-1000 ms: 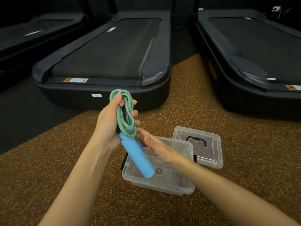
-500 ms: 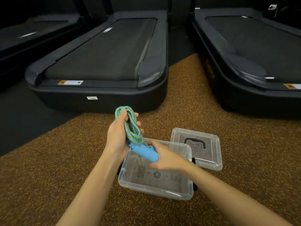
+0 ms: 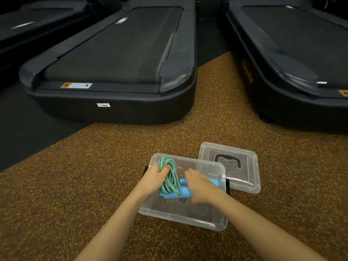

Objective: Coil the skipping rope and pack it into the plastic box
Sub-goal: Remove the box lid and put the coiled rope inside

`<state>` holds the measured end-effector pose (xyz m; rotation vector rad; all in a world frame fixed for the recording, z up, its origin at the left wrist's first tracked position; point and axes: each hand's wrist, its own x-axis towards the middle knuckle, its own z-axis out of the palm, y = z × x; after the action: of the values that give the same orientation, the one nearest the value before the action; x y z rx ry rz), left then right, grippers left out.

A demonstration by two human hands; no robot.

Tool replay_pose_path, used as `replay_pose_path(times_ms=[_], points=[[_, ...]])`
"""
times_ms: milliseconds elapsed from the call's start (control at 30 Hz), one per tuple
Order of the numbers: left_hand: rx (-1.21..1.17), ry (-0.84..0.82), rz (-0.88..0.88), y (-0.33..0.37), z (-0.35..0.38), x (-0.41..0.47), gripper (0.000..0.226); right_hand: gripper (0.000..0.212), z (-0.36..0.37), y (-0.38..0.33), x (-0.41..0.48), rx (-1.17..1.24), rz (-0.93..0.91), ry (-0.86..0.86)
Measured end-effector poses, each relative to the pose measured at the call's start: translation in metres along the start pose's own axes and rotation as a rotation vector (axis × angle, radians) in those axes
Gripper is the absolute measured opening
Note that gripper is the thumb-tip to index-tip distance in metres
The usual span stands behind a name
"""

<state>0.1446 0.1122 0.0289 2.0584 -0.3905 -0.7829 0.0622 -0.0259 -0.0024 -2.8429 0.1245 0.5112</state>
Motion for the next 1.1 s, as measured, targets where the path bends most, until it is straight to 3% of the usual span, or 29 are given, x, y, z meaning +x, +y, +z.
replay_pose_path(times_ms=[100,300,467,633,800,1100], points=[[0.215,-0.026,0.0,-0.007,0.008,0.012,0.013,0.053,0.014,0.0,0.008,-0.064,0.04,-0.021],[0.551,-0.118,-0.081,-0.028,0.025,0.038,0.025,0.063,0.042,0.0,0.017,-0.181,0.152,-0.053],[0.803,-0.182,-0.138,-0.042,0.042,0.05,0.046,0.056,0.054,0.005,0.022,-0.145,0.183,-0.108],[1.031,-0.156,-0.054,-0.053,0.051,0.054,0.046,0.079,0.06,0.006,0.028,-0.104,0.197,-0.191],[1.095,-0.172,0.031,-0.056,0.056,0.06,0.046,0.081,0.06,0.006,0.029,-0.092,0.195,-0.193],[1.181,-0.262,-0.018,-0.04,0.051,0.057,0.051,0.077,0.037,0.002,0.03,-0.096,0.19,-0.27]])
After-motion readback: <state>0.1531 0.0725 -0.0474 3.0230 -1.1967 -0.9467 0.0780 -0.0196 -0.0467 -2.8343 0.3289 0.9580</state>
